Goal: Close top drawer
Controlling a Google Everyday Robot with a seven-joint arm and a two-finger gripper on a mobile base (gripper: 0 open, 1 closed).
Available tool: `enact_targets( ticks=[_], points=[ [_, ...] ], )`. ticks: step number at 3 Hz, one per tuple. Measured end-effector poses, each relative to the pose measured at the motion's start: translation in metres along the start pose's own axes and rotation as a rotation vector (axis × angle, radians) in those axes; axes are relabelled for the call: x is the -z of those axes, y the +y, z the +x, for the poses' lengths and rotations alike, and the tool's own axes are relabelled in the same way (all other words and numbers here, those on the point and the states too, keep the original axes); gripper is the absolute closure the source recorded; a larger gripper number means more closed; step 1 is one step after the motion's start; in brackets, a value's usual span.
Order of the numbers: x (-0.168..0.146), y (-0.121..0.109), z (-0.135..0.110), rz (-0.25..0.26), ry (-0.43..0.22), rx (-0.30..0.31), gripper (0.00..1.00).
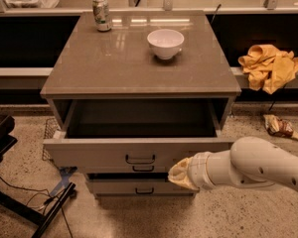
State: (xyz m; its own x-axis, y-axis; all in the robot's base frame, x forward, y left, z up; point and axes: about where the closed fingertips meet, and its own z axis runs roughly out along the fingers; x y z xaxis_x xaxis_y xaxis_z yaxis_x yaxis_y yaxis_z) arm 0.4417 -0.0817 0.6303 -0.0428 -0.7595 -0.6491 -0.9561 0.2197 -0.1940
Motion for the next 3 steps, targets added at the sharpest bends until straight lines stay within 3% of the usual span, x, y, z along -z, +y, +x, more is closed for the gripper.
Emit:
enact_targets(
  ticks=[1,2,3],
  points=[
    [-0.002,-0.006,0.001,0.005,-0.004,0.0,1.0],
    [-0.012,-0.048,0.006,0.038,-0.035,-0.002,1.0],
    [-0.02,-0.077,0.014,0.042,-0.043,-0.002,1.0]
  ],
)
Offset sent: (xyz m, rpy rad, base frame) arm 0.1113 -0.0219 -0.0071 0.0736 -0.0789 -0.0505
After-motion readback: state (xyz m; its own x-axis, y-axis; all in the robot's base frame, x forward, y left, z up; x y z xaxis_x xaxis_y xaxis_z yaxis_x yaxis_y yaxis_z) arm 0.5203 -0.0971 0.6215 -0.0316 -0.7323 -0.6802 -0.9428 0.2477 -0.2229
